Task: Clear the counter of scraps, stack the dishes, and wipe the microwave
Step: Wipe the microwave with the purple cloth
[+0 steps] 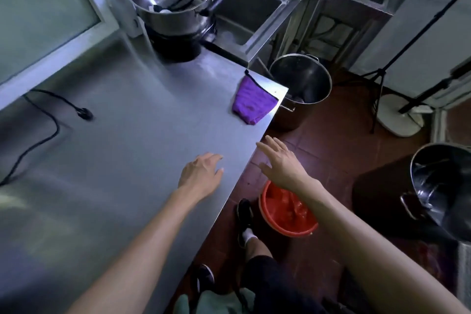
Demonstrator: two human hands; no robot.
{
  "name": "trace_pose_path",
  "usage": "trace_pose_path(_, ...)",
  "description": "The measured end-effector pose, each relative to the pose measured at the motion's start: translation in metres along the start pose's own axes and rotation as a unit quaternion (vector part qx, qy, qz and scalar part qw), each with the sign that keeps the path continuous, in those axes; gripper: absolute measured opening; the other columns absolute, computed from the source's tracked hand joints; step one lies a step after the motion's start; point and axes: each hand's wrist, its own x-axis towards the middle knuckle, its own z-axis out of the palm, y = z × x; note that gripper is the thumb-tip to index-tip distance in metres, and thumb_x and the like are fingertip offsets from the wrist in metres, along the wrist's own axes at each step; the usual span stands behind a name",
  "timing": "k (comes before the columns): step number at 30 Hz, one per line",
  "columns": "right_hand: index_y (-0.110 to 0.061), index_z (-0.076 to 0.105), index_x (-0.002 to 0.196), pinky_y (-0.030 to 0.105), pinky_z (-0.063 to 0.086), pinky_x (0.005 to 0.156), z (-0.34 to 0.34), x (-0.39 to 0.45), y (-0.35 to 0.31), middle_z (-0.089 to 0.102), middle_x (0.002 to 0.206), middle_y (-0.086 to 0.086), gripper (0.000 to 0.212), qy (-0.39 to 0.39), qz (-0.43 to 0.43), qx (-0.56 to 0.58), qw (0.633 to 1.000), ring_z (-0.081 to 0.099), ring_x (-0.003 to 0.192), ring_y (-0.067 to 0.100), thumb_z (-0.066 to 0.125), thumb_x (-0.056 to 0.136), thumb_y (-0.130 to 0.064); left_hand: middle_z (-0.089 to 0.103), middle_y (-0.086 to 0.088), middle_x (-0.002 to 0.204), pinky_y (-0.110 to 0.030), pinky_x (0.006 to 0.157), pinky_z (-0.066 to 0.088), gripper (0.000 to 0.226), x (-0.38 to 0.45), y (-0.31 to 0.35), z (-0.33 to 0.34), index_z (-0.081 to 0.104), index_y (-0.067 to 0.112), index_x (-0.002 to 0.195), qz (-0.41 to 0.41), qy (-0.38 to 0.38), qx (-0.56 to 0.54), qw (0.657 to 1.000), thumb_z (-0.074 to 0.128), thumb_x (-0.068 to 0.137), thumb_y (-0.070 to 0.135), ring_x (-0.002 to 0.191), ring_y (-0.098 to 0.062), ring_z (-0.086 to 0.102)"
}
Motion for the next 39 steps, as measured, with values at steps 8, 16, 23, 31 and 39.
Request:
trace_pose_path(8, -0.022, 0.033, 0.153, 0.052, 0.038, 0.105, -0.016, 0.124, 0.073, 0.023, 0.163, 0.009, 0.066, -0.041, -0.022, 0.020, 0.999, 0.019, 0.149, 0.028, 0.062, 0.094, -0.026, 0.051, 0.003, 0.142, -0.037, 0.098, 0.043, 0.046, 0.113, 0.037, 0.001, 0.048, 0.024, 0.142, -0.054, -0.001, -0.018, 0.998, 0.053, 0.097, 0.035, 0.126, -0.023, 0.051)
trace_pose_path(16, -0.016, 0.037, 0.151, 0.050, 0.033, 0.113, -0.020, 0.199, 0.109, 0.025, 0.162, 0.015, 0.066, -0.056, -0.064, 0.025, 0.996, 0.020, 0.149, 0.033, 0.060, 0.090, -0.015, 0.044, 0.002, 0.149, -0.039, 0.106, 0.041, 0.058, 0.202, 0.062, 0.004, 0.041, 0.022, 0.148, -0.093, 0.023, -0.071, 0.993, 0.059, 0.094, 0.031, 0.131, -0.025, 0.045)
trace_pose_path(23, -0.020, 0.036, 0.151, 0.049, 0.036, 0.110, -0.009, 0.242, 0.115, 0.023, 0.163, 0.010, 0.071, -0.071, -0.087, -0.012, 0.994, 0.023, 0.147, 0.032, 0.066, 0.087, -0.021, 0.039, 0.002, 0.153, -0.040, 0.109, 0.038, 0.065, 0.244, 0.060, 0.015, 0.036, 0.022, 0.151, -0.137, 0.021, -0.106, 0.985, 0.063, 0.092, 0.029, 0.135, -0.025, 0.039)
trace_pose_path(31, -0.029, 0.030, 0.153, 0.049, 0.038, 0.092, 0.006, 0.256, 0.112, 0.027, 0.158, 0.006, 0.079, -0.048, -0.070, -0.047, 0.995, 0.033, 0.131, 0.034, 0.069, 0.084, -0.030, 0.047, -0.007, 0.132, -0.042, 0.105, 0.040, 0.080, 0.265, 0.060, 0.026, 0.028, 0.029, 0.155, -0.181, 0.010, -0.144, 0.973, 0.071, 0.087, 0.027, 0.127, -0.027, 0.041)
trace_pose_path(39, -0.027, 0.032, 0.153, 0.039, 0.037, 0.076, 0.011, 0.252, 0.088, 0.050, 0.129, 0.005, 0.084, -0.050, -0.082, -0.010, 0.995, 0.044, 0.107, 0.030, 0.068, 0.078, -0.019, 0.059, -0.005, 0.127, -0.039, 0.101, 0.044, 0.058, 0.240, 0.045, 0.026, 0.048, 0.024, 0.144, -0.172, 0.020, -0.109, 0.979, 0.064, 0.089, 0.025, 0.120, -0.027, 0.053)
